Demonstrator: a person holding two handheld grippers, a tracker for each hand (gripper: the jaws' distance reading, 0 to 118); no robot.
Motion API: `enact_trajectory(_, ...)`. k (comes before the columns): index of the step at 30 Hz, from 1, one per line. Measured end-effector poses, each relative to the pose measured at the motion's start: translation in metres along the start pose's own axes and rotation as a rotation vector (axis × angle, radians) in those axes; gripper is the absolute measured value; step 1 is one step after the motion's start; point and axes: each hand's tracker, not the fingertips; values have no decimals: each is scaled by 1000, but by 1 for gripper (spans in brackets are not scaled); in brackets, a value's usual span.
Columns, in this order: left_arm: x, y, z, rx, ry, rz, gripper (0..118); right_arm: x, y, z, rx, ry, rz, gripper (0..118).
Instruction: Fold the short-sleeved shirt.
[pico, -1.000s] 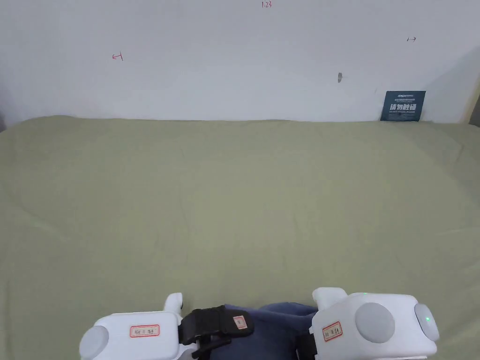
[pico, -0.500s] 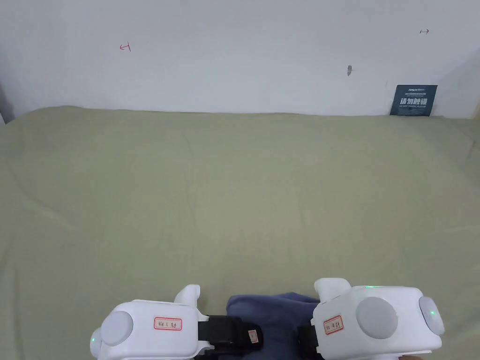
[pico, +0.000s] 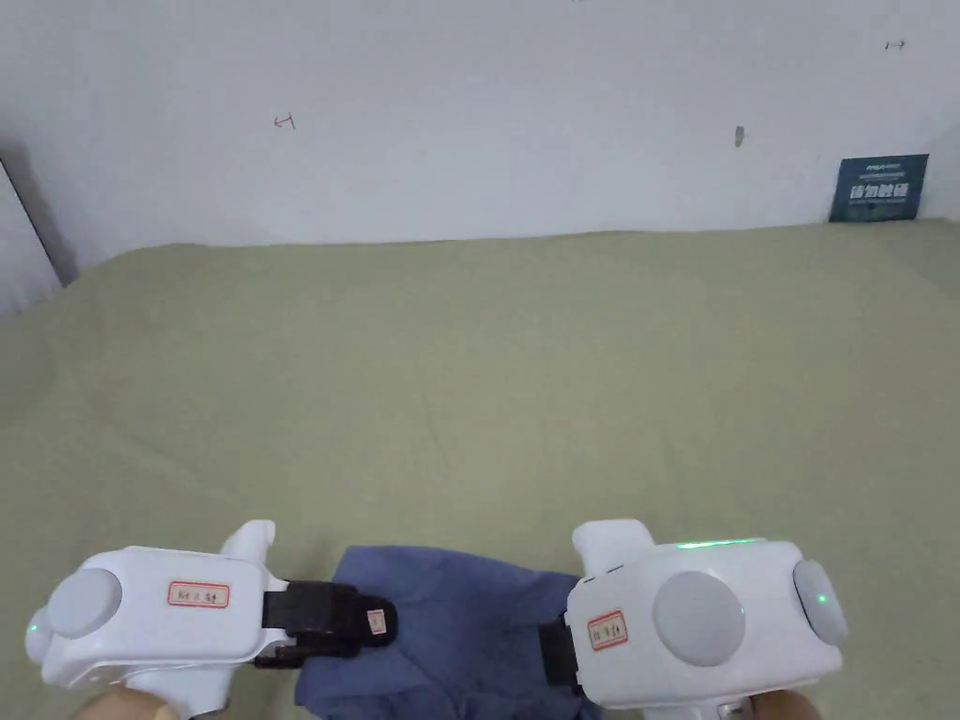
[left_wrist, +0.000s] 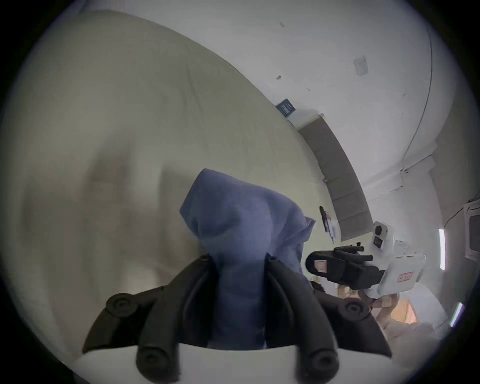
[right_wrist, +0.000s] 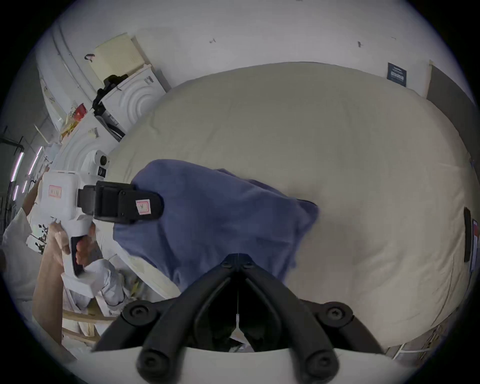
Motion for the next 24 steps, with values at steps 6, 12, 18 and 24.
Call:
enact_trajectory(6,-56,24,69,34,125,23,26,-44,18,-38,-33,-14,38,0)
enact_trajectory(12,-112,57,125,50,200,27,26,-72,32,-76,-40,18,31,0)
enact_trajectory(18,-161,83,169,46,275,14,26,-80,38,-97,-56,14,41,0)
enact_trajectory(24,-196,84,181,-33,522,134,77,-81,35,-100,-71,10,40,0)
